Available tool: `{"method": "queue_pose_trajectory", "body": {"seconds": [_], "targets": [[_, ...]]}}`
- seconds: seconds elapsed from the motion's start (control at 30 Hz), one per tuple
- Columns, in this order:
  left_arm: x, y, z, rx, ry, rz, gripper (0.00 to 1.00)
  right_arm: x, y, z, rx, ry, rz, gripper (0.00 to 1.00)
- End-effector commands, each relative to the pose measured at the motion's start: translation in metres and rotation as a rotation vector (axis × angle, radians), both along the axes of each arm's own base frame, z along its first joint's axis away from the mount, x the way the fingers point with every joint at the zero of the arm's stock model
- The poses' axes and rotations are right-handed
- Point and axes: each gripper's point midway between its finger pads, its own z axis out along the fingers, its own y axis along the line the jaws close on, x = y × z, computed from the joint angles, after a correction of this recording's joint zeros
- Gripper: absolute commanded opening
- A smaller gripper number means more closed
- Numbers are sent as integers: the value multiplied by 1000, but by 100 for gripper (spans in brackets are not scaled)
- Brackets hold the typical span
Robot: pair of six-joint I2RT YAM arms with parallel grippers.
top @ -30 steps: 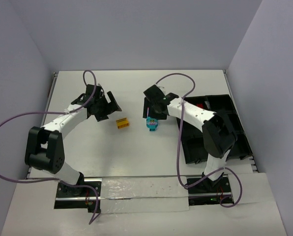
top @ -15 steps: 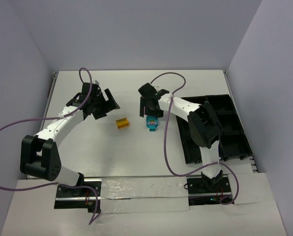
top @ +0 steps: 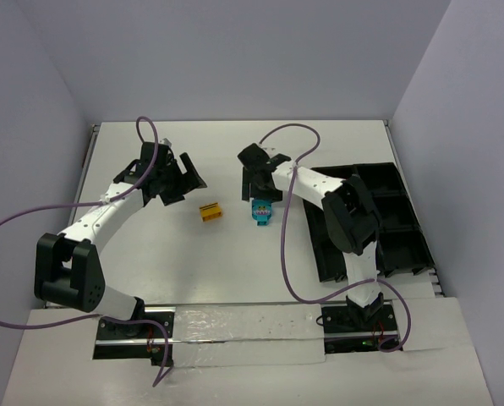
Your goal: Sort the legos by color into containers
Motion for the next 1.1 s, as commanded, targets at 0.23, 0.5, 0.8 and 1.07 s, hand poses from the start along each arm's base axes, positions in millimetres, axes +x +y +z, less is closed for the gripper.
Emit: {"method": "queue_pose_trajectory", "body": {"seconds": [0.23,0.5,0.8,1.07], "targets": [[4,-6,15,-28,-44,-30,90,-8,-22,2,-82,0,12,84],[4,-6,15,-29,-45,-31,89,-8,-10,-13,-43,37,13,84],[3,-7,17,-32,-50,-38,89,-1,0,-14,-15,33,16,79],[-2,-17,22,-63,-74,-108,89,-2,3,-19,-2,43,22,70]]}}
